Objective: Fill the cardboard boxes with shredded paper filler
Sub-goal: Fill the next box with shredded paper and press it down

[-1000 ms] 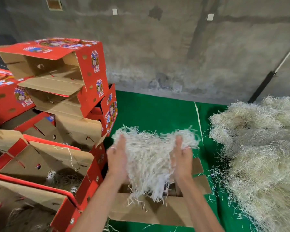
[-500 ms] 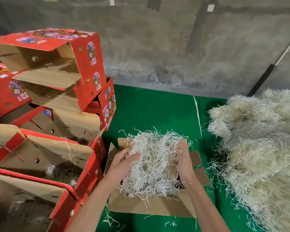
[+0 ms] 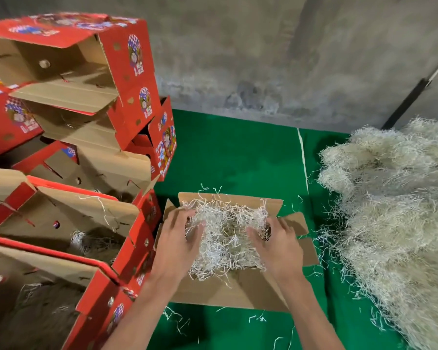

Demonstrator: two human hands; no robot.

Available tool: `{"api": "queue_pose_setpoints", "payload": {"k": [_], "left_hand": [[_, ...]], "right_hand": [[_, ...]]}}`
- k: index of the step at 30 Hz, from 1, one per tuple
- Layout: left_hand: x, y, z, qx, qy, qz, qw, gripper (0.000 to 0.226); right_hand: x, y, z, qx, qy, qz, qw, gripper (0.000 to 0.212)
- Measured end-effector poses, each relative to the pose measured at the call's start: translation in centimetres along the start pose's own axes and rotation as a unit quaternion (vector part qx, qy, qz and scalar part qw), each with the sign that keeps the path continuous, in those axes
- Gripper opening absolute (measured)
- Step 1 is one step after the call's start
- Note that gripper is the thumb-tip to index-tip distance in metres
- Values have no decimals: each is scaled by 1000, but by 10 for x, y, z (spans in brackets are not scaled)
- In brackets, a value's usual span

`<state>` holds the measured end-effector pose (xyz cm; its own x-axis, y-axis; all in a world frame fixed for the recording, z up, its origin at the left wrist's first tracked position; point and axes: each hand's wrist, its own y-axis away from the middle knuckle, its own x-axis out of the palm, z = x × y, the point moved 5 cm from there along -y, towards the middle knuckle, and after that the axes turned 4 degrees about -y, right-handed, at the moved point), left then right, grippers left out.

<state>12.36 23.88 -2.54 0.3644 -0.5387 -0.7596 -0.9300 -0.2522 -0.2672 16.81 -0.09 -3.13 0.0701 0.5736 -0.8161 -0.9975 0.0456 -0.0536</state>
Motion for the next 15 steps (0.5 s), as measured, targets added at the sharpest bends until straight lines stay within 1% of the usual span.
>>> {"api": "queue_pose_setpoints", "payload": {"k": [3, 4, 5, 6, 7, 8, 9, 11, 13, 15], "left_hand": [[-15, 4, -6, -11, -62, -68, 996, 37], [-17, 3, -9, -7, -62, -75, 995, 34], [-16, 2, -11, 3, -58, -65, 996, 28], [-12, 1, -13, 20, -56, -39, 997, 20], [-5, -2, -14, 36, -69, 7, 997, 9], [5, -4, -14, 51, -85, 65, 993, 4], [16, -8, -14, 65, -102, 119, 986, 12], [36, -20, -10, 79, -121, 207, 968, 14], [55, -34, -6, 83, -143, 268, 949, 16], [76, -42, 2, 82, -167, 317, 930, 25]], "right_hand": [[-8, -1, 0, -16, -2, -50, 999, 44], [-7, -2, -1, -28, -11, -51, 998, 38], [-3, -5, -1, -42, -23, -32, 998, 30], [4, -8, -2, -58, -35, 7, 998, 22], [12, -11, -2, -72, -37, 59, 995, 14], [21, -14, -1, -84, -25, 110, 990, 9], [29, -17, -1, -95, -2, 152, 984, 9], [43, -24, -1, -114, 37, 203, 972, 13], [57, -31, 1, -125, 60, 241, 961, 14], [72, -38, 1, -135, 98, 277, 946, 17]]}}
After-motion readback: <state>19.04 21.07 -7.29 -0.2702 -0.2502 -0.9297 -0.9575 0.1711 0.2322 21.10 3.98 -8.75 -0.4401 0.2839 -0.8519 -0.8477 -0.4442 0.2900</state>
